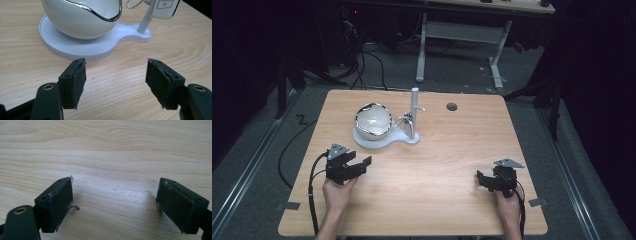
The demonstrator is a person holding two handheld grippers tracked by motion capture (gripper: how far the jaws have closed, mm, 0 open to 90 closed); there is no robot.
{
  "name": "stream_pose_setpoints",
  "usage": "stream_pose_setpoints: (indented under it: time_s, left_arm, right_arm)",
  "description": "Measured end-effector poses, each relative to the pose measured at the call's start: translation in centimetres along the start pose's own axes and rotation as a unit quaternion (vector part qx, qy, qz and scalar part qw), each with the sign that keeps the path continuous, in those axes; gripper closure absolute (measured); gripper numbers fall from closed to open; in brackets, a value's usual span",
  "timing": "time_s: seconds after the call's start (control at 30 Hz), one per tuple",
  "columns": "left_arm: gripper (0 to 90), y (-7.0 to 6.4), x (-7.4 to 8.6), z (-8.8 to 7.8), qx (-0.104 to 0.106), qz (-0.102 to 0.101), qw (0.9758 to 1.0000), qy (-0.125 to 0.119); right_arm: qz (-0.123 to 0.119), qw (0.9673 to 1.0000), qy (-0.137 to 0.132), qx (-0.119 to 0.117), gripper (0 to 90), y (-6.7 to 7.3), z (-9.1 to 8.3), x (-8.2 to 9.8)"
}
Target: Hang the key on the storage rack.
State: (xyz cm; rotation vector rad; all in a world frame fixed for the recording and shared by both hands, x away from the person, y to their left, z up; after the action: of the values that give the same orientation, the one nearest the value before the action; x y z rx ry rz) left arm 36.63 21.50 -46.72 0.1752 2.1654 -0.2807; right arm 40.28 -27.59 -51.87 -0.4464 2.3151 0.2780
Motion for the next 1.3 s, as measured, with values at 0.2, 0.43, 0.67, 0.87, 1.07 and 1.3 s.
stream_pose_setpoints:
  time_s: [0.2,0.43,0.67,0.87,1.07,1.3]
  left_arm:
    - [33.5,-0.1,0.3,0.5,-0.004,0.004,1.0000,0.008]
    - [33.6,-0.5,1.1,1.2,-0.002,0.005,0.9998,0.020]
    - [33.6,-0.5,1.5,1.4,-0.004,0.005,0.9997,0.026]
    - [33.6,-0.7,1.7,1.5,-0.020,0.018,0.9993,0.025]
    - [33.6,-0.8,2.3,1.7,-0.029,0.025,0.9988,0.030]
    - [33.7,-0.7,2.7,2.2,-0.038,0.026,0.9983,0.037]
  right_arm:
    - [-0.001,1.0000,0.000,0.000,14.0,0.0,0.0,0.0]
    - [0.000,1.0000,0.000,0.000,14.0,0.0,0.0,0.0]
    - [0.000,1.0000,0.000,0.000,14.0,0.0,0.0,0.0]
    - [0.000,1.0000,0.000,0.000,14.0,0.0,0.0,0.0]
    - [0.000,1.0000,0.000,0.000,14.0,0.0,0.0,0.0]
    - [0.000,1.0000,0.000,0.000,14.0,0.0,0.0,0.0]
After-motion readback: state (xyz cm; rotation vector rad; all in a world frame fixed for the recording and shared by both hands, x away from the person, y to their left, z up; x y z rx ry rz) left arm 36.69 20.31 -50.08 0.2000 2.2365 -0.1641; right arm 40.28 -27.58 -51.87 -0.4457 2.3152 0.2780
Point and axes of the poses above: each handheld gripper's, and its own axes: z roughly forward along the jaws, x roughly out of its underside, y roughly to its left, the point moved 2 cm from there along z, roughly forward along the jaws, and after that the axes turned 7 degrees about -x, right-handed, at the moved point
